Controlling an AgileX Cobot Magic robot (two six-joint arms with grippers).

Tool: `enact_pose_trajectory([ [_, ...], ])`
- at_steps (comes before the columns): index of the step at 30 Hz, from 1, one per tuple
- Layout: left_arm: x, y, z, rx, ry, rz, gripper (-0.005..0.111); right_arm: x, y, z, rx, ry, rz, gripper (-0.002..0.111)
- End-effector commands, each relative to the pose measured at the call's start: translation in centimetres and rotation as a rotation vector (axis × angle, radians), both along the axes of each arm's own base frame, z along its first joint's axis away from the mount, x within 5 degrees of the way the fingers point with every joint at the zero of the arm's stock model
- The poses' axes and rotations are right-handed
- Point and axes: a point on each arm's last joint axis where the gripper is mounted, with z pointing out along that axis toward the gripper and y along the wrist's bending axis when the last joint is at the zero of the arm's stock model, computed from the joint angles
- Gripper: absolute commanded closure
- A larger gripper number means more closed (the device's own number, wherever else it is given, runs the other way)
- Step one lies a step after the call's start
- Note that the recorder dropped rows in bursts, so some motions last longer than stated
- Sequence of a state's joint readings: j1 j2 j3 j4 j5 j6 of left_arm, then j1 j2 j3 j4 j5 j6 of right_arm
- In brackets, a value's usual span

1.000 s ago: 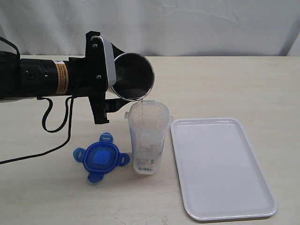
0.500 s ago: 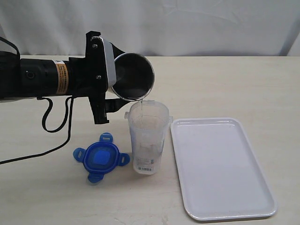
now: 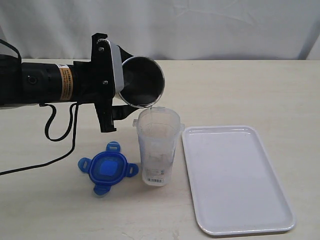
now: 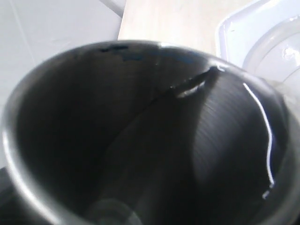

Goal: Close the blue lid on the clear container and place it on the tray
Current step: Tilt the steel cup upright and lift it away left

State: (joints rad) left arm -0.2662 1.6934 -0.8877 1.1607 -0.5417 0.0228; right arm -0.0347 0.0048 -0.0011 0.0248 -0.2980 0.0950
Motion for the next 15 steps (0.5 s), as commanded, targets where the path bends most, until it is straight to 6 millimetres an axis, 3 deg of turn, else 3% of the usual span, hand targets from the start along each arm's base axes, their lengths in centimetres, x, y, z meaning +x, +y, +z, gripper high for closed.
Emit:
enact_pose_trajectory([
  [1,0.03,-0.31,1.07,-0.048,-0.029,-0.014,0.107,-0.02,0.02,-0.09,0.001,0.005,0.004,0.104],
  [15,0.3,-0.19,1.33,-0.338,0.231,0.173,0.107,-0.02,0.02,-0.09,0.001,0.005,0.004,0.104],
])
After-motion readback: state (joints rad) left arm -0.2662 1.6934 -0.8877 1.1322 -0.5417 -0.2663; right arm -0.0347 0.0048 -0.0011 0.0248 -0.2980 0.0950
